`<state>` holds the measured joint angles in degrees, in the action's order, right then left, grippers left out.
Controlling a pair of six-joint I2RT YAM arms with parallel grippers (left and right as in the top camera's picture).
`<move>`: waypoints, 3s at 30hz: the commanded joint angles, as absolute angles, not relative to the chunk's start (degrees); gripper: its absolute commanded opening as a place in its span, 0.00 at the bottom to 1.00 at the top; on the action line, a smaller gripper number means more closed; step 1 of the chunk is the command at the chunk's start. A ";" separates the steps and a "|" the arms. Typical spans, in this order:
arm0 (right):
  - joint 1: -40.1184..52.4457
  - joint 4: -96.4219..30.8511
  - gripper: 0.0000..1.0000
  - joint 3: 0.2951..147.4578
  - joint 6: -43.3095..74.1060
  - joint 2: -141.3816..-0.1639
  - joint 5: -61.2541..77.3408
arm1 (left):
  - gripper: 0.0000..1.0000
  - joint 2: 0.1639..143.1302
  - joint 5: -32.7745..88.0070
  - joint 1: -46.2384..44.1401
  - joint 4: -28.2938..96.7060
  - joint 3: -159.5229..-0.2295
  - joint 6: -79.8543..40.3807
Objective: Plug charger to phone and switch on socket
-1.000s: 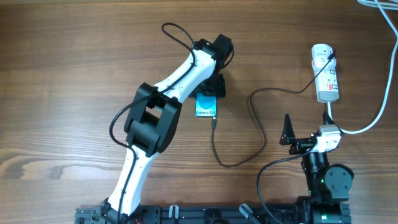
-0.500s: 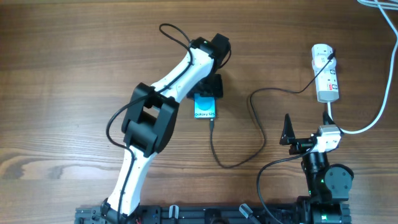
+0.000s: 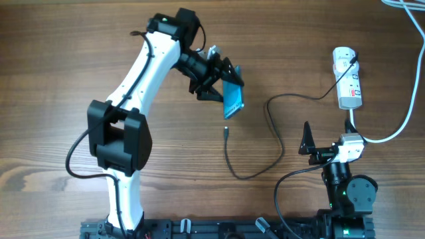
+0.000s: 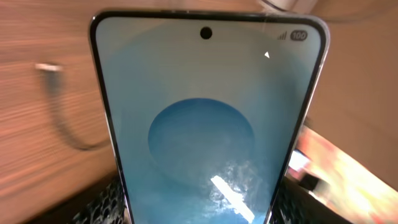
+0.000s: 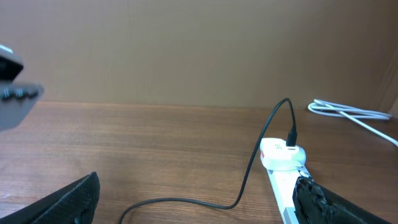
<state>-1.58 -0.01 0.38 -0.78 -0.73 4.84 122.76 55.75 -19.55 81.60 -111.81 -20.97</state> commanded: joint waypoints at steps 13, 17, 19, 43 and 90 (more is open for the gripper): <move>-1.34 0.10 1.00 0.30 -1.39 -0.21 4.29 | 0.62 120.27 90.39 -7.66 91.48 -111.87 -18.65; -1.34 0.10 1.00 0.30 -1.39 -0.21 4.29 | 0.62 120.25 90.37 -5.10 92.68 -111.87 -18.63; -1.34 0.10 1.00 0.32 -1.39 -0.21 4.29 | 0.62 120.18 90.37 -4.69 92.66 -111.87 -18.61; -1.34 0.10 1.00 0.30 -1.37 -0.21 4.29 | 0.61 119.44 90.37 -4.75 96.53 -111.87 -18.44; -1.34 2.50 1.00 0.30 66.65 -0.49 19.40 | 0.61 119.44 90.37 -4.75 96.53 -111.87 -18.24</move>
